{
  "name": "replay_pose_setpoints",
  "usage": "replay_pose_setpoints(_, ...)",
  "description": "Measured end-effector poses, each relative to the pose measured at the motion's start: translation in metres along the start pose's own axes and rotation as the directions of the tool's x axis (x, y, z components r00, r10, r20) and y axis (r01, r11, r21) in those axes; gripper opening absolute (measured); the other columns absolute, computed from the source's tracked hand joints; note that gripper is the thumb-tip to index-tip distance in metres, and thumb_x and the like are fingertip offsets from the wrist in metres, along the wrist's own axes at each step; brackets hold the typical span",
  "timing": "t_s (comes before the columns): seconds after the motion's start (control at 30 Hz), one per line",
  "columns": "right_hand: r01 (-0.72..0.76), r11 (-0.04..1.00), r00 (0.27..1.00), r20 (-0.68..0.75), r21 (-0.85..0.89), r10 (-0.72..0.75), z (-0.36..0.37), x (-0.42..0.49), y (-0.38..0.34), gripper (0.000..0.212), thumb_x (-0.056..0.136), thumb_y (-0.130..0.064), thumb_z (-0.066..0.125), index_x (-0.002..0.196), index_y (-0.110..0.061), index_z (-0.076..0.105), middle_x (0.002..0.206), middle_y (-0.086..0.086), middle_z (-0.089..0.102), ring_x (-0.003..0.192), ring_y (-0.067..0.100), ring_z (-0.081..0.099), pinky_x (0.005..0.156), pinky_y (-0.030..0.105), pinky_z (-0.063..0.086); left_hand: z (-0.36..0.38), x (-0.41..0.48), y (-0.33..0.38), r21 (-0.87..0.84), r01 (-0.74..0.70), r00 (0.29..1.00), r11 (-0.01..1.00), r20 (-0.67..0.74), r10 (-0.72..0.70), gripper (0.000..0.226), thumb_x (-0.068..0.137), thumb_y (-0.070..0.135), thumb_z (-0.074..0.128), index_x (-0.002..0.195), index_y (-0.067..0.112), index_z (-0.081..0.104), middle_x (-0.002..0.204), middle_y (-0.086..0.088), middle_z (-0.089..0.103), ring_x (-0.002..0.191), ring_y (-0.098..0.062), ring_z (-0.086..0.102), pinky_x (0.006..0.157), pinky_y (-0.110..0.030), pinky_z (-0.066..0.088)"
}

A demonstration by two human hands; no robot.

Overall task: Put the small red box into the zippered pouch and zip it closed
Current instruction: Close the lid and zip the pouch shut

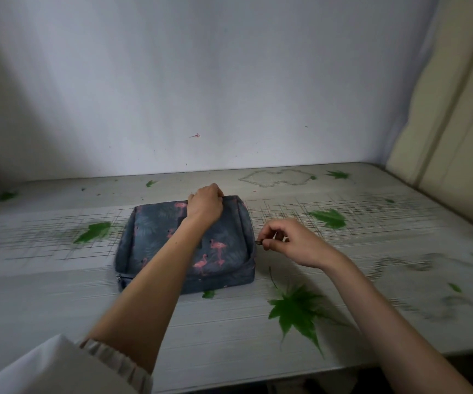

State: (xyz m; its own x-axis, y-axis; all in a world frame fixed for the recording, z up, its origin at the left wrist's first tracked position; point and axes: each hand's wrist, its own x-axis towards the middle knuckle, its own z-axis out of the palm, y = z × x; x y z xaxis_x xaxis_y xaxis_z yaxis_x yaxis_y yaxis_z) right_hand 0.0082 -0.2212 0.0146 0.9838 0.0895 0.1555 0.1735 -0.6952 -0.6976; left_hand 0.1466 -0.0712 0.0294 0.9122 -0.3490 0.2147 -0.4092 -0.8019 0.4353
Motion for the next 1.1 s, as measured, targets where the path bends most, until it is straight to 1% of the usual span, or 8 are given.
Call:
replay_pose_setpoints(0.07,-0.008,1.0,1.0,-0.02,0.017,0.009,0.003,-0.001,-0.001,0.008,0.086,-0.009,0.058,0.088,-0.014,0.064,0.077,-0.011,0.057,0.071,0.001,0.053,0.061,0.008,0.043,-0.001,-0.001,0.0,-0.037,-0.083,0.996,0.996,0.04,0.084,0.029,0.089,0.006,0.042,0.116,0.005,0.05,0.123,-0.018,0.057,0.113,-0.034,0.051,0.1,-0.044,0.039)
replay_pose_setpoints(0.13,-0.021,0.999,0.999,-0.046,0.024,0.022,0.006,-0.001,-0.002,0.008,0.087,-0.01,0.056,0.089,-0.014,0.063,0.078,-0.011,0.056,0.07,0.002,0.052,0.06,0.01,0.041,-0.004,-0.006,0.002,-0.08,-0.207,0.975,0.975,0.069,0.212,0.035,0.086,0.001,0.042,0.12,0.007,0.05,0.125,-0.018,0.055,0.116,-0.032,0.048,0.101,-0.044,0.037)
replay_pose_setpoints(0.23,-0.04,0.998,0.996,-0.073,0.04,0.043,0.008,-0.001,-0.003,0.008,0.088,-0.012,0.054,0.089,-0.012,0.062,0.078,-0.009,0.055,0.071,0.006,0.051,0.062,0.016,0.039,-0.005,-0.015,0.003,-0.128,-0.392,0.901,0.911,0.145,0.408,0.042,0.082,-0.007,0.042,0.116,0.012,0.057,0.127,-0.014,0.054,0.121,-0.027,0.044,0.105,-0.035,0.033)
replay_pose_setpoints(0.37,-0.056,0.995,0.995,-0.082,0.079,0.063,0.012,-0.003,-0.007,0.008,0.089,-0.013,0.053,0.09,-0.009,0.06,0.077,-0.008,0.054,0.068,0.005,0.05,0.058,0.015,0.038,-0.003,-0.028,0.001,-0.123,-0.497,0.818,0.859,0.266,0.511,0.038,0.083,-0.003,0.048,0.109,0.019,0.063,0.136,-0.011,0.048,0.129,-0.024,0.036,0.111,-0.04,0.024)
replay_pose_setpoints(0.53,-0.072,0.992,0.991,-0.105,0.107,0.083,0.016,-0.007,-0.009,0.007,0.089,-0.014,0.054,0.087,-0.009,0.059,0.075,-0.004,0.058,0.069,0.008,0.054,0.059,0.019,0.037,-0.002,-0.039,0.003,-0.058,-0.538,0.8,0.841,0.281,0.531,0.022,0.087,0.015,0.054,0.106,0.021,0.065,0.135,-0.005,0.049,0.128,-0.022,0.038,0.108,-0.041,0.03)
replay_pose_setpoints(0.67,-0.06,0.997,0.986,-0.15,0.052,0.068,0.019,-0.011,-0.013,0.006,0.087,-0.011,0.056,0.082,-0.01,0.059,0.072,-0.003,0.058,0.068,0.012,0.057,0.065,0.026,0.045,-0.003,-0.043,0.009,0.031,-0.527,0.841,0.85,0.166,0.515,0.018,0.089,0.02,0.051,0.095,0.021,0.068,0.127,0.0,0.055,0.118,-0.019,0.048,0.089,-0.035,0.042)
replay_pose_setpoints(0.87,-0.062,0.997,0.987,-0.151,-0.041,0.056,0.024,-0.025,-0.02,0.008,0.085,-0.012,0.06,0.078,-0.016,0.059,0.073,-0.003,0.06,0.073,0.017,0.059,0.069,0.029,0.047,0.005,-0.042,0.018,0.105,-0.494,0.867,0.863,0.131,0.481,0.018,0.09,0.023,0.048,0.097,0.023,0.066,0.125,0.001,0.055,0.117,-0.02,0.046,0.082,-0.033,0.039)
replay_pose_setpoints(1.1,-0.009,0.997,0.99,-0.139,-0.072,-0.001,0.043,-0.036,-0.032,0.004,0.083,-0.02,0.062,0.08,-0.02,0.06,0.068,-0.016,0.054,0.064,-0.003,0.051,0.056,0.011,0.037,0.008,-0.039,0.023,0.169,-0.445,0.895,0.88,0.125,0.428,0.019,0.091,0.022,0.047,0.098,0.024,0.064,0.124,0.0,0.055,0.118,-0.023,0.045,0.092,-0.038,0.036)
